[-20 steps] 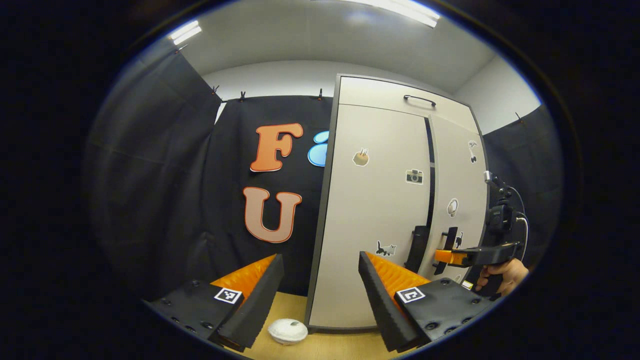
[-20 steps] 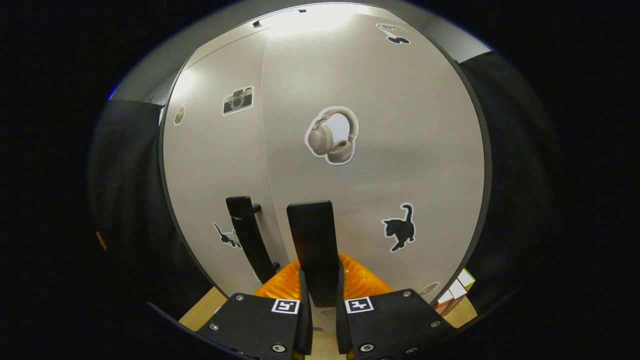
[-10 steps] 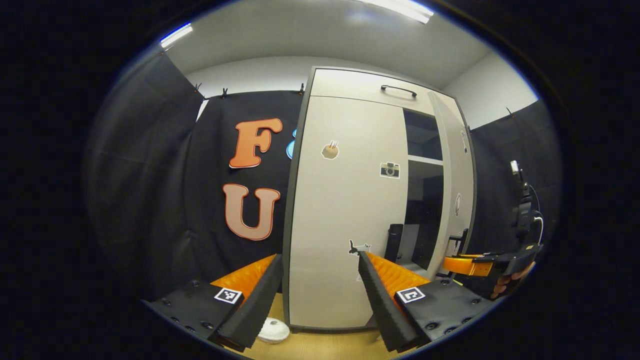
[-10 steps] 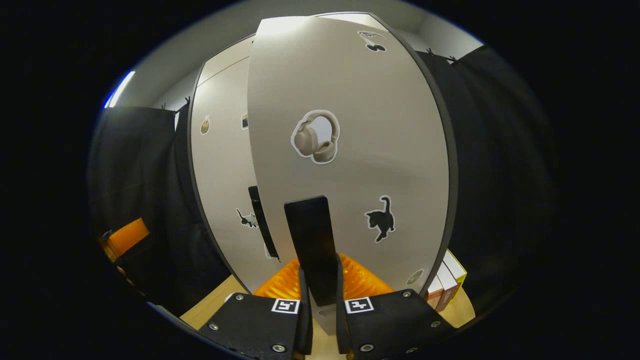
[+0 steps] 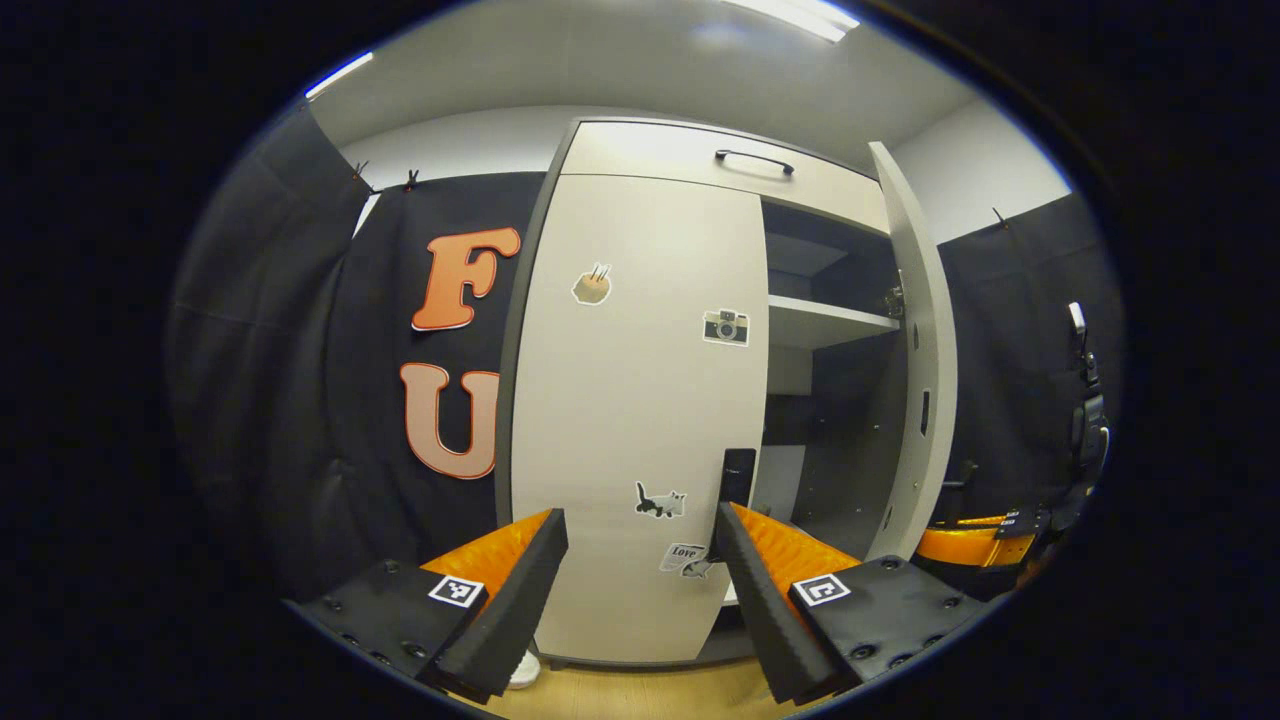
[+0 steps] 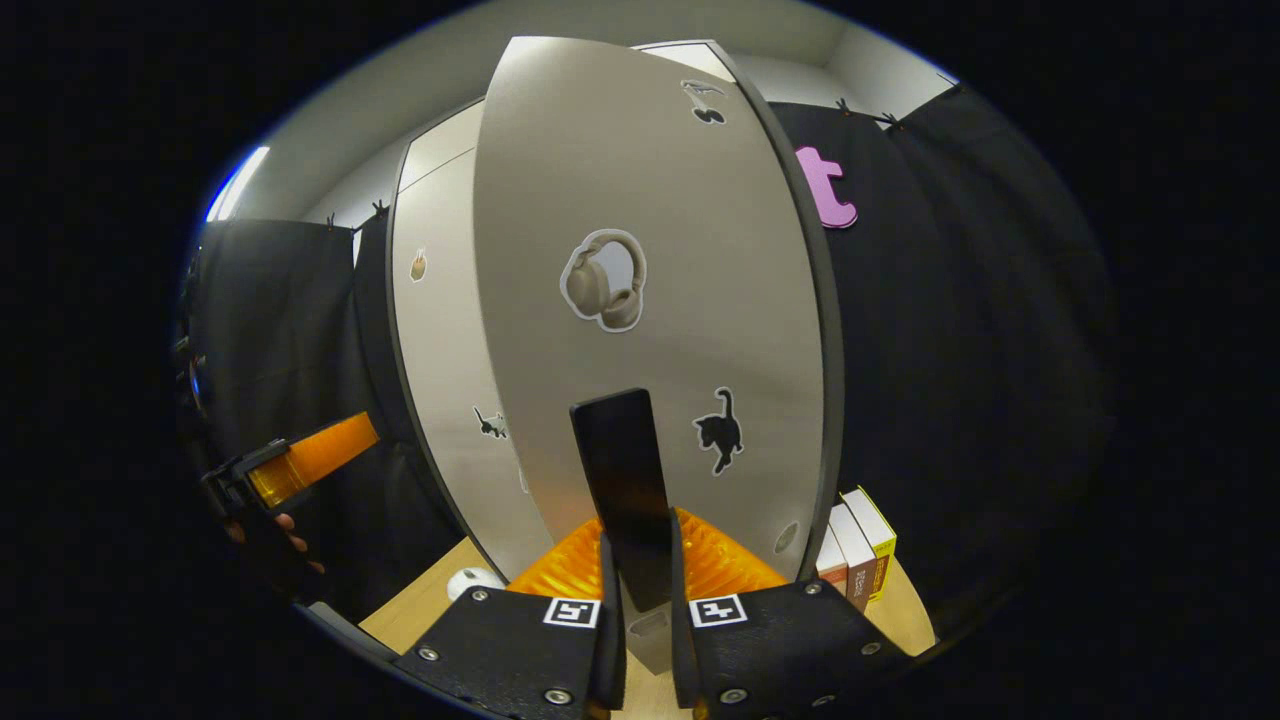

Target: Open the right door of the double-door shoe cabinet with the right hand, and open the left door with the left hand.

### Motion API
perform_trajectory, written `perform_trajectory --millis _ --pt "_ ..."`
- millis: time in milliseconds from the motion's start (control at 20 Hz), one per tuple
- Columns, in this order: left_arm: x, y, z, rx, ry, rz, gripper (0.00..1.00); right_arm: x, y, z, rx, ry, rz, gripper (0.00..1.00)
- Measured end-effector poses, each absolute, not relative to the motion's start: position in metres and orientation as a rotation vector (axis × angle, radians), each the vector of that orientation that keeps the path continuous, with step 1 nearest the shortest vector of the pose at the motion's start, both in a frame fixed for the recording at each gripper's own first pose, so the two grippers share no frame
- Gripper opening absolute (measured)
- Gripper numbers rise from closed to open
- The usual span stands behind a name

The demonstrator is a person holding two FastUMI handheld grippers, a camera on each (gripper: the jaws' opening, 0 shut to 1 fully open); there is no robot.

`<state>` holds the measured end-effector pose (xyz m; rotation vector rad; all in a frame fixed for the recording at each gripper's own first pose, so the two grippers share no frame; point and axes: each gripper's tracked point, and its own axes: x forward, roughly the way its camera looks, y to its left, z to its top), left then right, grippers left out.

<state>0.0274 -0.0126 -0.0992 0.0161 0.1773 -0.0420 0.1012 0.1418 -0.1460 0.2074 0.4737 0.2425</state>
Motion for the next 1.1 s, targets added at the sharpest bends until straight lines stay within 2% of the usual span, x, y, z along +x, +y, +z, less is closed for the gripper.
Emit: perform_trajectory --millis 400,600,900,1050,1100 --pt "0.051 -0.051 -0.126 0.004 0.225 -0.090 0.96 0.092 0.118 -0.139 0.262 0.462 0.202 0.17" --pt "0.062 -0.069 -0.136 0.002 0.239 -0.111 0.96 0.089 0.097 -0.139 0.245 0.448 0.128 0.17" --pt "0.072 -0.092 -0.162 0.008 0.293 -0.128 0.96 0.098 0.051 -0.141 0.142 0.396 -0.018 0.04" --pt "0.079 -0.095 -0.163 0.021 0.291 -0.126 0.96 0.099 0.044 -0.141 0.125 0.391 -0.045 0.04" --pt "0.082 -0.095 -0.164 0.027 0.294 -0.122 0.96 0.099 0.043 -0.141 0.133 0.393 -0.037 0.09"
